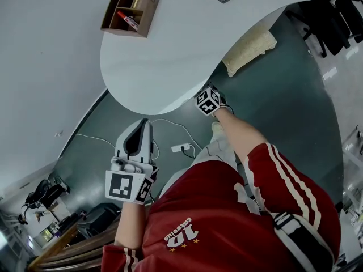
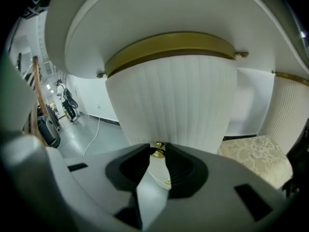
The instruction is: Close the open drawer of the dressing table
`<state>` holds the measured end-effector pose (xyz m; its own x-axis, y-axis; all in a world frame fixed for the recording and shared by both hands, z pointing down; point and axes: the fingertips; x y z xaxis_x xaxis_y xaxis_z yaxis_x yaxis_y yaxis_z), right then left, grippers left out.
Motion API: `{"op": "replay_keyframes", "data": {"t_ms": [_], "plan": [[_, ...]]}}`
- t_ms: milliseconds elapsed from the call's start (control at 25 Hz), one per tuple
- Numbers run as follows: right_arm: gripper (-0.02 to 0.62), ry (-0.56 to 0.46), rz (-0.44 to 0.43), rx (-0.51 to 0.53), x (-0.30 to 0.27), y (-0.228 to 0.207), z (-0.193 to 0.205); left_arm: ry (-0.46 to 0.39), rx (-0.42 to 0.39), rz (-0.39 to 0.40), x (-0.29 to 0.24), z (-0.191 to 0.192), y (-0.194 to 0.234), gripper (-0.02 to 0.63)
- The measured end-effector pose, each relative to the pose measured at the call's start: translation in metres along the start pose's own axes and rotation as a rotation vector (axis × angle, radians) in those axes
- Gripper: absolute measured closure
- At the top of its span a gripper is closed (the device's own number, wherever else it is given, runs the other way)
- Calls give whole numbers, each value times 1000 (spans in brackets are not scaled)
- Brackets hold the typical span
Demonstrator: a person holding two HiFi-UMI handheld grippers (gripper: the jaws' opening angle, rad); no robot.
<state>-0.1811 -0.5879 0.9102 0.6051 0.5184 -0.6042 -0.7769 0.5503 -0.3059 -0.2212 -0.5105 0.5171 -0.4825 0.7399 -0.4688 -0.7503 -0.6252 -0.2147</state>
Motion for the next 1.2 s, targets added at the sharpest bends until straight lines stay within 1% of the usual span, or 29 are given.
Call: {"op": "replay_keyframes", "data": {"t_ms": [120,240,360,440,640,760,920,1080,1200], "plan": [[492,-21,4,-1,-3,0,-1,11,9,-18,6,8,7,601],[488,-22,14,0,-3,1,-1,11,37,-40,11,14,14,601],[454,-14,23,24,-1,-1,-2,0,42,-45,12,14,13,601],[413,-16,26,29,4,-4,-3,-9,42,-42,13,14,12,601],[408,-15,36,40,19,-9,-1,-41,61,-37,16,14,8,601],[411,-13,54,43,37,-9,4,-72,71,-38,21,14,5,601],[411,-25,67,17,64,7,8,-100,105,-48,35,18,6,601],[413,-33,110,1,106,14,18,-159,146,-45,47,22,1,601],[413,-37,130,15,142,29,28,-187,142,-44,61,30,-4,601]]}}
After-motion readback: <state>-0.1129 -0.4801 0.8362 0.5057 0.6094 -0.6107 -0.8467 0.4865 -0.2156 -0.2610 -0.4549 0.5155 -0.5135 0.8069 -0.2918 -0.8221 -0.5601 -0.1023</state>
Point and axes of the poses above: the fingertips, and each gripper's own axes: x backward along the fingers, y to its left, z out of its underside, and after that the axes turned 14 degrees about -x, right-handed
